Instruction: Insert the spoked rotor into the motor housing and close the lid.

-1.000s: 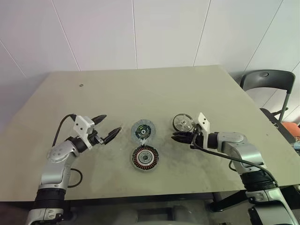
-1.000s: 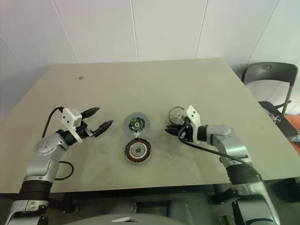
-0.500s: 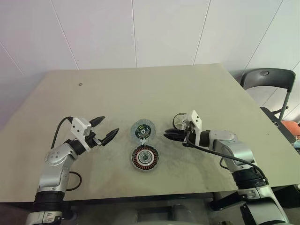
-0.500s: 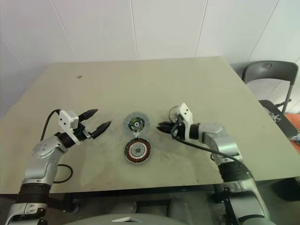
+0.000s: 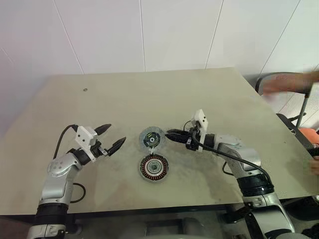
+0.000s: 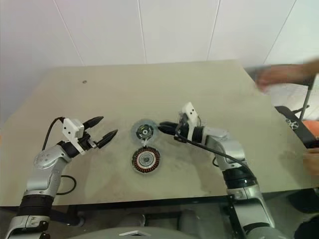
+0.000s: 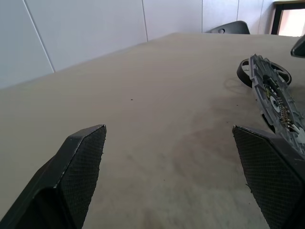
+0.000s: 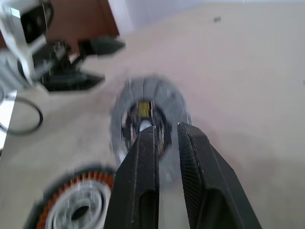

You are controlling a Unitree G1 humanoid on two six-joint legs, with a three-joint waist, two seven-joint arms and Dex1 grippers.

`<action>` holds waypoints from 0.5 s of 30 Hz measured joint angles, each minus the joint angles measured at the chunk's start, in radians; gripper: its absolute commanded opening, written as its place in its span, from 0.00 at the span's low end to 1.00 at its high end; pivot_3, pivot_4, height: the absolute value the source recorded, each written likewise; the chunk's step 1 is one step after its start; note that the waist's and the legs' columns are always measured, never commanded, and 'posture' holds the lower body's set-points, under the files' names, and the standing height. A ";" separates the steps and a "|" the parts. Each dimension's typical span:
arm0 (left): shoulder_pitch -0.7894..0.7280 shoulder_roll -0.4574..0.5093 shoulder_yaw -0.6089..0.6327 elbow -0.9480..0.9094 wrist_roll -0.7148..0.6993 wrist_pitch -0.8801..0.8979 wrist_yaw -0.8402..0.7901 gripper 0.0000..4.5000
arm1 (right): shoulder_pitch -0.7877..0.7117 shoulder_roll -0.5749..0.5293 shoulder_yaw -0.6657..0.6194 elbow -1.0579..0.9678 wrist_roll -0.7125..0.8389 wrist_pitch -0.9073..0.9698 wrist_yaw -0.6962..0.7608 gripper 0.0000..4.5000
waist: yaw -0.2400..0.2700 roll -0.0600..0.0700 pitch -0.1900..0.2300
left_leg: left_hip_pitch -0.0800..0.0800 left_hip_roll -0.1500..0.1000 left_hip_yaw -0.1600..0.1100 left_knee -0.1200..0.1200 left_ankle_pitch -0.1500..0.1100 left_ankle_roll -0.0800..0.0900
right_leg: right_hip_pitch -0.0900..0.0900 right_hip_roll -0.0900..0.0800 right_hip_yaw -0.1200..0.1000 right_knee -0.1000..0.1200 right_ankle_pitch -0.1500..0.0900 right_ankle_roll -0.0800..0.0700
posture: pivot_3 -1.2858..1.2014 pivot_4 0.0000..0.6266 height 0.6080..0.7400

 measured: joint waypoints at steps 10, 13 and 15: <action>0.005 0.000 0.000 0.000 0.009 -0.017 0.001 1.00 | -0.026 0.035 -0.004 0.000 0.022 0.014 -0.030 0.16 | 0.000 0.000 0.000 | 0.000 0.000 0.001 0.000 0.000 0.000 | 0.000 0.000 0.000 0.000 0.001 0.000 | 0.52 0.00 1.00; 0.005 0.000 0.000 0.000 0.011 -0.020 0.001 1.00 | -0.026 0.034 -0.004 0.000 0.022 0.014 -0.029 0.16 | 0.000 0.000 0.000 | 0.000 0.000 0.001 0.000 0.000 0.000 | 0.000 0.000 0.000 0.000 0.001 0.000 | 0.52 0.00 1.00; 0.005 0.000 0.000 0.001 0.011 -0.021 0.001 1.00 | -0.026 0.033 -0.003 0.000 0.022 0.014 -0.027 0.16 | 0.000 0.000 0.000 | 0.000 0.000 0.001 0.000 0.000 0.000 | 0.000 0.000 0.000 0.000 0.001 0.000 | 0.52 0.00 1.00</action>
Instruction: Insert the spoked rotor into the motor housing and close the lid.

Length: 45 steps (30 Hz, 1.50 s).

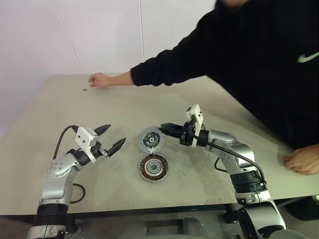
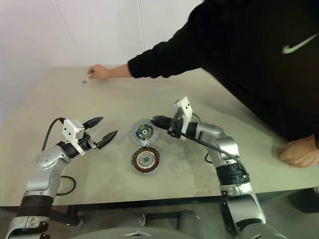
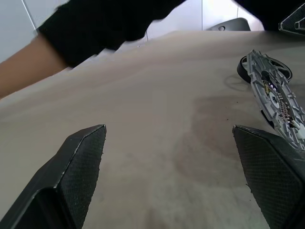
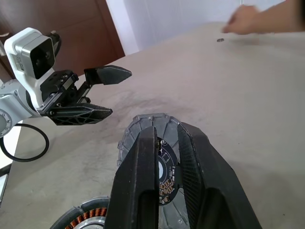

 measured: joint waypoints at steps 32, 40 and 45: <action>0.000 -0.002 -0.004 0.007 0.001 -0.003 -0.002 1.00 | 0.002 -0.128 0.013 0.003 -0.030 -0.014 0.048 0.25 | 0.001 0.000 0.000 | 0.000 0.000 0.001 0.001 0.000 0.000 | 0.000 0.000 0.000 0.000 0.001 0.000 | 0.52 0.00 1.00; -0.001 -0.002 -0.015 0.006 0.001 0.001 -0.003 1.00 | 0.017 -0.191 -0.002 0.021 -0.046 -0.023 0.066 0.82 | 0.000 0.000 0.000 | 0.000 0.000 0.001 0.001 0.000 0.000 | 0.000 0.000 0.000 0.000 0.002 0.000 | 0.52 0.00 1.00; -0.001 -0.002 -0.016 0.003 0.000 0.003 -0.007 1.00 | 0.017 -0.197 -0.010 0.025 -0.054 -0.038 0.062 0.99 | 0.001 0.000 -0.001 | 0.000 0.000 0.002 0.002 0.000 0.000 | 0.000 0.000 0.000 0.000 0.002 0.000 | 0.52 0.00 1.00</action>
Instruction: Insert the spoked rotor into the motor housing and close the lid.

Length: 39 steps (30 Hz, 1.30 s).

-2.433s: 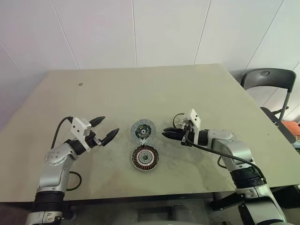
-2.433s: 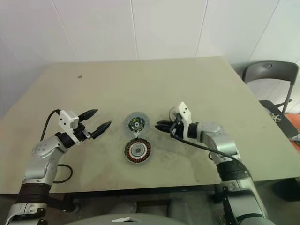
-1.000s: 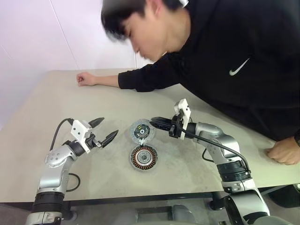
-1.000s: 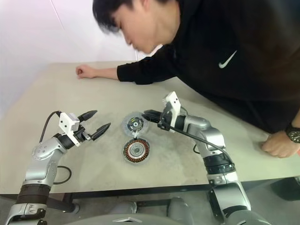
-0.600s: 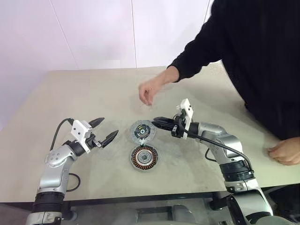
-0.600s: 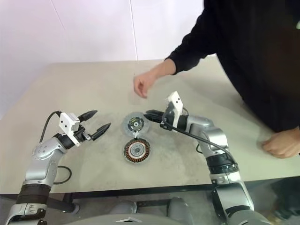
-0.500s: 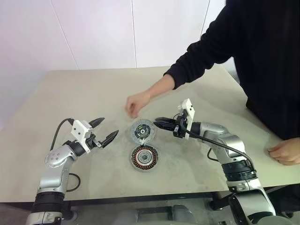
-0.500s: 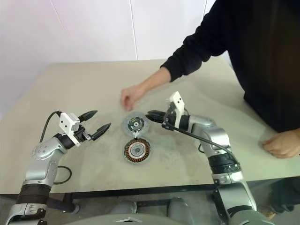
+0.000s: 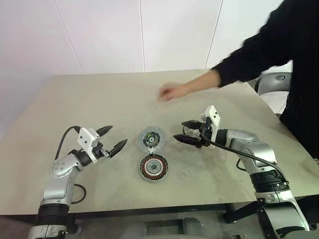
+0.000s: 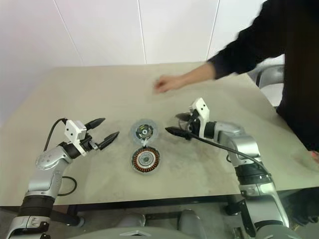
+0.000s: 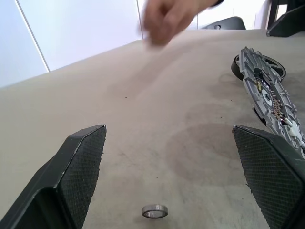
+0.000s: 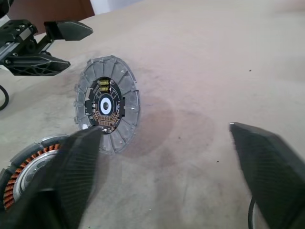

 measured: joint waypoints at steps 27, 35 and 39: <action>-0.006 0.006 0.000 -0.001 0.002 0.000 -0.012 1.00 | 0.082 -0.083 0.034 -0.026 -0.013 0.021 0.128 0.99 | 0.001 0.000 -0.001 | 0.000 0.000 0.001 0.002 0.000 0.000 | 0.000 0.000 0.000 0.000 0.002 0.000 | 0.52 0.00 1.00; -0.008 0.006 0.000 0.007 0.003 0.000 -0.014 1.00 | 0.086 -0.029 0.051 -0.060 0.001 0.059 0.116 0.99 | 0.001 0.000 -0.001 | 0.000 0.000 0.002 0.002 0.000 0.000 | 0.001 0.000 0.000 0.000 0.002 0.000 | 0.52 0.00 1.00; -0.008 0.006 0.000 0.007 0.002 -0.001 -0.018 1.00 | 0.086 -0.027 0.054 -0.063 0.006 0.070 0.112 0.99 | 0.002 0.000 -0.001 | 0.000 0.000 0.002 0.003 0.000 0.000 | 0.001 0.000 0.000 0.000 0.002 0.000 | 0.52 0.00 1.00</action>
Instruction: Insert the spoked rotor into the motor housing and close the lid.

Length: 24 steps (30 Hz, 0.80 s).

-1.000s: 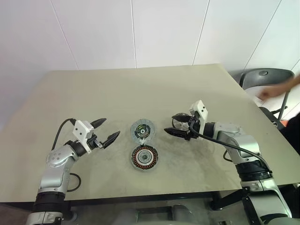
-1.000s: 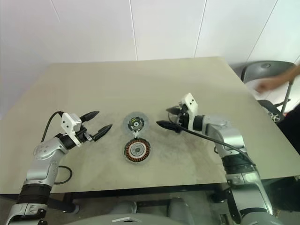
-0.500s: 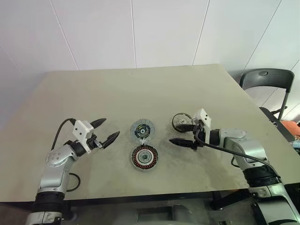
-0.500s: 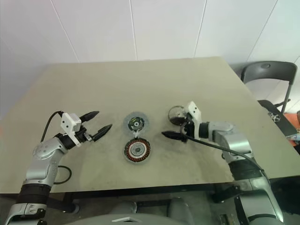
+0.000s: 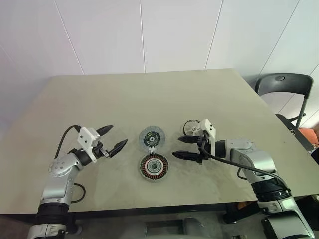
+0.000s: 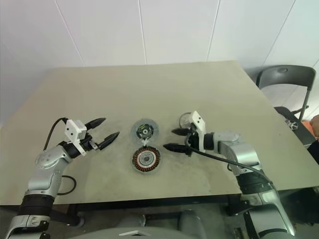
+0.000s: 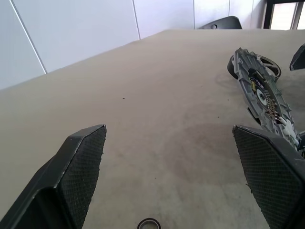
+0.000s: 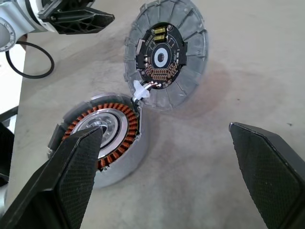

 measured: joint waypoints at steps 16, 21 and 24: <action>0.008 0.031 0.007 0.012 -0.001 -0.004 -0.021 1.00 | 0.047 -0.017 -0.004 -0.026 0.001 0.006 -0.016 0.99 | -0.001 0.000 0.000 | 0.000 0.000 0.001 0.000 0.000 0.000 | 0.000 0.000 0.000 0.000 0.001 0.000 | 0.52 0.00 1.00; 0.008 0.035 0.007 0.013 -0.003 -0.004 -0.024 1.00 | 0.059 -0.028 -0.013 -0.029 0.001 0.006 -0.023 0.99 | -0.002 0.000 0.000 | 0.000 0.000 0.001 0.000 0.000 0.000 | 0.000 0.000 0.000 0.000 0.001 0.000 | 0.52 0.00 1.00; 0.011 0.037 0.007 0.013 -0.003 -0.004 -0.027 1.00 | 0.068 -0.033 -0.014 -0.029 0.002 0.007 -0.025 0.99 | -0.002 0.000 0.000 | 0.000 0.000 0.001 0.000 0.000 0.000 | 0.000 0.000 0.000 0.000 0.001 0.000 | 0.52 0.00 1.00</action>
